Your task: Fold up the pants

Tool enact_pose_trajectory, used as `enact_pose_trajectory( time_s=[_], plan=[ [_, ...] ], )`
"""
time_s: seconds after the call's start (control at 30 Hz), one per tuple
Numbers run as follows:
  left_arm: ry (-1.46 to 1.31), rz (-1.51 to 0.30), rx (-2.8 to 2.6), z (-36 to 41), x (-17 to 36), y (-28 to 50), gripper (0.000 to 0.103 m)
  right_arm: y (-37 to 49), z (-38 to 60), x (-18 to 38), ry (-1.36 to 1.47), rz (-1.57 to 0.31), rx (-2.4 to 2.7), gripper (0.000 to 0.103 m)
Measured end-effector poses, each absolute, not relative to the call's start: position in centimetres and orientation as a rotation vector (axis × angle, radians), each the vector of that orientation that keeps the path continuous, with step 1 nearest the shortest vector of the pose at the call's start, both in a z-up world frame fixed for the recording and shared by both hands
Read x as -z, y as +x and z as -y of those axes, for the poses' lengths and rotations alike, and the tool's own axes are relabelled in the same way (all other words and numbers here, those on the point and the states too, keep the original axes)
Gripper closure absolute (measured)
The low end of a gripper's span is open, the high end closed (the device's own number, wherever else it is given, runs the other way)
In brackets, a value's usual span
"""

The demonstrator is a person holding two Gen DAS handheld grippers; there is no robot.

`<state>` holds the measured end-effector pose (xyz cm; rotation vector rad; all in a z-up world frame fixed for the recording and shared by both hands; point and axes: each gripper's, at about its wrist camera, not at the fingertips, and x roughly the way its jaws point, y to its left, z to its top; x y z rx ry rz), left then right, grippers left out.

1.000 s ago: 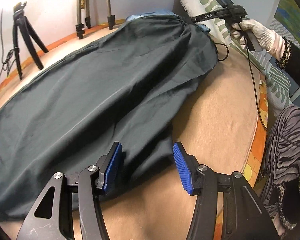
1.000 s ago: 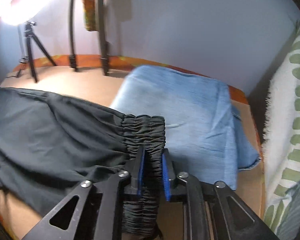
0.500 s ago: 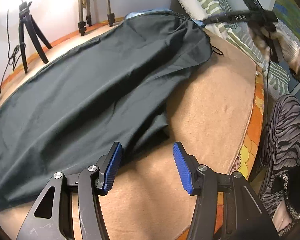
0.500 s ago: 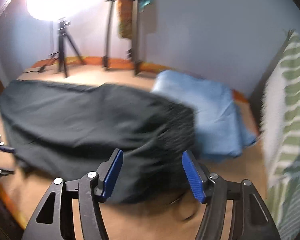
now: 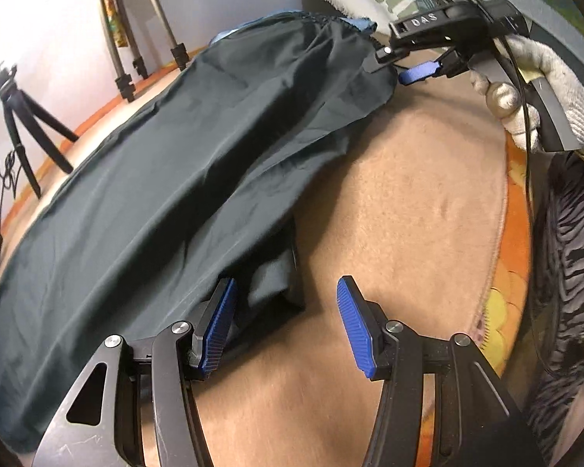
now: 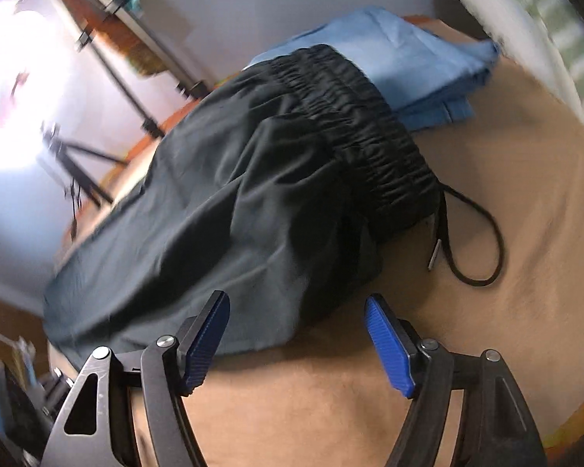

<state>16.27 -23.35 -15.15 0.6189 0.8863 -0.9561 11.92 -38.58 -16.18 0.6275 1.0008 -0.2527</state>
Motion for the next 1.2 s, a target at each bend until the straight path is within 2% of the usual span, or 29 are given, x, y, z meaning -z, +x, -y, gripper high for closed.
enact_pose_trajectory(
  time_s=[0.2,0.23,0.27,0.3,0.33,0.4,0.5,0.6,0.77,0.93,1.03,1.07,1.13,1.2],
  plan=[
    [0.607,-0.867,0.942,23.8,15.6,16.9,0.053,12.3,40.6,17.6,0.76,-0.898,0.295,0.027],
    [0.594,-0.868,0.944,23.8,15.7,17.1,0.057,12.5,40.8,17.6,0.774,-0.885,0.293,0.027],
    [0.577,-0.869,0.95,23.8,15.6,17.3,0.07,12.5,41.1,17.6,0.795,-0.869,0.283,0.027],
    [0.56,-0.867,0.948,23.7,15.6,17.6,0.086,12.7,41.3,17.7,0.82,-0.859,0.274,0.035],
    [0.555,-0.865,0.938,23.6,15.5,17.8,0.091,12.8,41.4,17.7,0.824,-0.864,0.286,0.041],
    [0.497,-0.885,0.958,23.2,15.2,18.3,0.097,12.7,41.8,17.5,0.845,-0.853,0.28,0.068],
    [0.454,-0.869,0.995,22.7,13.9,17.7,0.098,12.4,42.0,15.9,0.842,-0.821,0.237,0.084],
    [0.466,-0.824,1.048,21.9,12.5,16.3,0.099,12.4,41.2,12.6,0.744,-0.793,0.215,0.091],
    [0.477,-0.832,1.129,21.8,12.2,14.7,0.102,12.9,39.8,7.6,0.575,-0.727,0.213,0.093],
    [0.526,-0.856,1.13,22.1,13.5,14.1,0.102,14.8,40.0,10.3,0.514,-0.841,0.279,0.093],
    [0.469,-0.864,1.112,20.8,12.6,14.9,0.101,14.5,40.3,12.3,0.474,-0.948,0.309,0.077],
    [0.448,-0.865,1.105,20.1,12.1,15.0,0.1,13.6,40.6,12.4,0.478,-0.942,0.322,0.069],
    [0.414,-0.858,1.07,18.3,11.3,15.7,0.095,12.6,40.4,11.5,0.43,-0.905,0.367,0.066],
    [0.373,-0.85,1.016,15.8,10.5,16.6,0.076,11.6,39.9,9.7,0.367,-0.854,0.387,0.065]
  ],
)
